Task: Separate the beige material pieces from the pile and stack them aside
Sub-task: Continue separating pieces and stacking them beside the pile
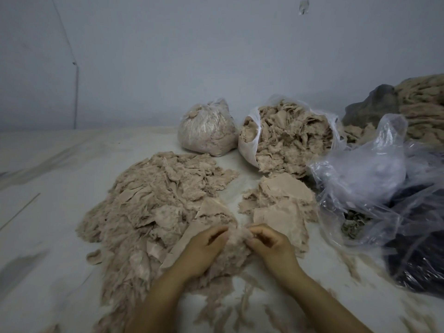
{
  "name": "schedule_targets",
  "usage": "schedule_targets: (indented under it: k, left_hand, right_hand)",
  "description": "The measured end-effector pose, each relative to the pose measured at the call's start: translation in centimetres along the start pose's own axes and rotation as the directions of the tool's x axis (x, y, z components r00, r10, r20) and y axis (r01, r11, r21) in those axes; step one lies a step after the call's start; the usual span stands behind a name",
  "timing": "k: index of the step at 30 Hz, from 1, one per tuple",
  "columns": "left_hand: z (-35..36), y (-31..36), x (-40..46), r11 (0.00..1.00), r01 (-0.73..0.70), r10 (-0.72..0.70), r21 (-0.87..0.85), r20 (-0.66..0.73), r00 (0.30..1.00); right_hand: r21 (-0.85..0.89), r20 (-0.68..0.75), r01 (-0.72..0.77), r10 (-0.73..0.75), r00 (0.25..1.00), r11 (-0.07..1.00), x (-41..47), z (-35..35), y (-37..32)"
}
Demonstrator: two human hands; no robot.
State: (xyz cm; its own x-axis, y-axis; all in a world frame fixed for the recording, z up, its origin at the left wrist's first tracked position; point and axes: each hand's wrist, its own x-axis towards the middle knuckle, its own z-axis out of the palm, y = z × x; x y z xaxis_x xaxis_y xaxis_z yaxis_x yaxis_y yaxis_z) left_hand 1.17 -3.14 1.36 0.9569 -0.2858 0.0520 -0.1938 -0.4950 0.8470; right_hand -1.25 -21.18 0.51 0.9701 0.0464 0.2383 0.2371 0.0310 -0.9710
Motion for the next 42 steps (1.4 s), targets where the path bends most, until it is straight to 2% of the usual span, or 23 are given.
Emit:
schedule_targets:
  k: [2,4,6,9,11,13,16,18,20,21,22,24,26,28,30,31,33,36,37,38,40,42]
  left_hand:
    - [0.5,0.2,-0.3,0.998,0.008,0.002,-0.07,0.135,0.991]
    - [0.9,0.0,-0.6,0.998,-0.026,0.034,-0.058,0.137,0.99]
    - [0.9,-0.6,-0.5,0.992,-0.029,0.029,-0.124,-0.001,1.0]
    - [0.6,-0.7,-0.3,0.956,0.001,-0.069,-0.293,-0.221,0.973]
    - [0.3,-0.3,-0.1,0.834,0.056,-0.233,-0.548,-0.258,0.938]
    - [-0.4,-0.2,0.0,0.697,0.12,-0.398,-0.707,-0.242,0.885]
    - [-1.0,-0.9,0.0,0.76,0.183,-0.45,-0.624,-0.301,0.841]
    - [-0.9,-0.8,-0.2,0.713,0.165,-0.453,-0.682,-0.268,0.85]
    - [-0.5,-0.7,-0.5,0.653,0.129,-0.405,-0.746,-0.201,0.892]
    - [-0.2,-0.5,-0.5,0.652,0.117,-0.355,-0.749,-0.165,0.92]
    - [0.0,-0.4,-0.5,0.674,0.111,-0.303,-0.73,-0.136,0.943]
    - [0.7,0.1,-0.5,0.73,0.084,-0.198,-0.678,-0.093,0.976]
    - [1.3,0.7,-0.4,0.748,0.04,-0.13,-0.663,-0.088,0.988]
    - [1.2,1.0,-0.1,0.756,-0.013,-0.194,-0.654,-0.243,0.951]
    - [0.2,0.8,0.5,0.724,-0.057,-0.315,-0.687,-0.404,0.859]
    - [-0.4,0.7,0.7,0.726,-0.073,-0.324,-0.684,-0.434,0.841]
    - [-1.0,0.8,0.8,0.74,-0.069,-0.279,-0.669,-0.399,0.873]
    - [-0.3,1.1,0.6,0.697,-0.02,-0.251,-0.717,-0.27,0.93]
    - [0.0,1.3,0.5,0.676,-0.006,-0.239,-0.737,-0.227,0.944]
    - [0.2,1.4,0.4,0.665,0.005,-0.214,-0.747,-0.184,0.959]
    - [0.9,1.5,0.0,0.673,0.011,-0.118,-0.739,-0.093,0.989]
    - [1.5,1.9,-0.3,0.75,0.011,-0.054,-0.662,-0.045,0.997]
  right_hand:
    - [-0.033,-0.04,0.022,-0.023,0.999,0.999,0.0,-0.1,0.2]
    - [-0.052,-0.113,0.0,-0.006,0.994,0.999,-0.1,-0.6,0.6]
    - [-0.055,-0.187,-0.035,0.024,0.982,0.998,-0.3,-1.0,0.9]
    - [0.059,-0.226,-0.148,0.158,0.961,0.987,-0.6,-1.5,1.6]
    - [0.126,-0.21,-0.22,0.242,0.947,0.967,-0.7,-1.5,2.1]
    - [0.125,-0.199,-0.28,0.301,0.933,0.952,-0.8,-1.3,2.5]
    - [0.153,-0.171,-0.39,0.413,0.895,0.908,-1.3,-0.9,2.2]
    - [0.108,-0.174,-0.418,0.432,0.885,0.902,-1.8,-0.9,1.9]
    - [-0.152,-0.223,-0.377,0.34,0.914,0.914,-2.1,-0.9,1.8]
    - [-0.317,-0.22,-0.321,0.26,0.94,0.892,-2.2,-0.6,1.4]
    - [-0.391,-0.199,-0.267,0.202,0.959,0.881,-2.2,-0.2,1.1]
    - [-0.294,-0.106,-0.301,0.283,0.953,0.907,-1.9,0.8,0.2]
    - [-0.132,0.073,-0.376,0.387,0.919,0.917,-1.4,1.6,0.0]
    - [-0.158,0.186,-0.345,0.371,0.91,0.925,-1.4,1.6,0.4]
    - [-0.309,0.17,-0.317,0.38,0.909,0.897,-1.8,1.2,1.1]
    - [-0.367,0.141,-0.325,0.398,0.906,0.871,-2.0,1.0,1.4]
    - [-0.412,0.112,-0.326,0.402,0.909,0.851,-2.2,0.9,1.4]
    - [-0.463,0.02,-0.264,0.308,0.951,0.846,-1.7,1.4,0.4]
    - [-0.403,-0.035,-0.298,0.311,0.95,0.865,-1.3,1.6,-0.2]
    - [-0.249,-0.068,-0.363,0.357,0.932,0.898,-0.9,1.6,-0.5]
    - [0.11,0.022,-0.456,0.456,0.89,0.883,-0.3,1.6,-1.0]
    - [0.298,0.132,-0.489,0.472,0.872,0.82,0.0,1.5,-1.1]
